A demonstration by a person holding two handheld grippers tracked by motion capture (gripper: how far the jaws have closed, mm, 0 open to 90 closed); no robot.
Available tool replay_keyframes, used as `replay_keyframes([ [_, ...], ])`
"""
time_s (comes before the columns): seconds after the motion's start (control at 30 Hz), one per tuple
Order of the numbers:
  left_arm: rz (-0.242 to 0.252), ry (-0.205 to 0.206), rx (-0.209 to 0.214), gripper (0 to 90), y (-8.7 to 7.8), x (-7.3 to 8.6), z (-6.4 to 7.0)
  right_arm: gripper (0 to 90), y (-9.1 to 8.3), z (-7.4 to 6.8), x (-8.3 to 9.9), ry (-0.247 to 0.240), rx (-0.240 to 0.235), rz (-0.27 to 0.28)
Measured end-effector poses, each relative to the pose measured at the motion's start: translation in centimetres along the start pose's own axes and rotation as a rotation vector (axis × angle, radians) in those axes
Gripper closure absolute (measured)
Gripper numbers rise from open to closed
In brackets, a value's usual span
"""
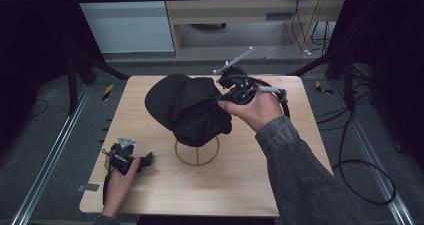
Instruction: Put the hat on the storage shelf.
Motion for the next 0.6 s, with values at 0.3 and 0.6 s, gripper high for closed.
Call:
replay_keyframes([
  [0.3,0.0,0.0,0.0,0.0,0.0,0.0,0.0,85.8,1.6,0.1,-0.2,-0.007,0.017,0.002],
  [0.6,0.0,0.0,0.0,0.0,0.0,0.0,0.0,85.4,2.9,0.3,-0.5,-0.014,0.03,-0.005],
])
Point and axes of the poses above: each handheld gripper's, and its own axes: y roughly forward along the jaws, x roughly out of its underside, z roughly to its right, the point moved 9 cm from there along y, roughly forward along the jaws, and after that the axes turned 11 degrees about -y, right-handed, at the moved point
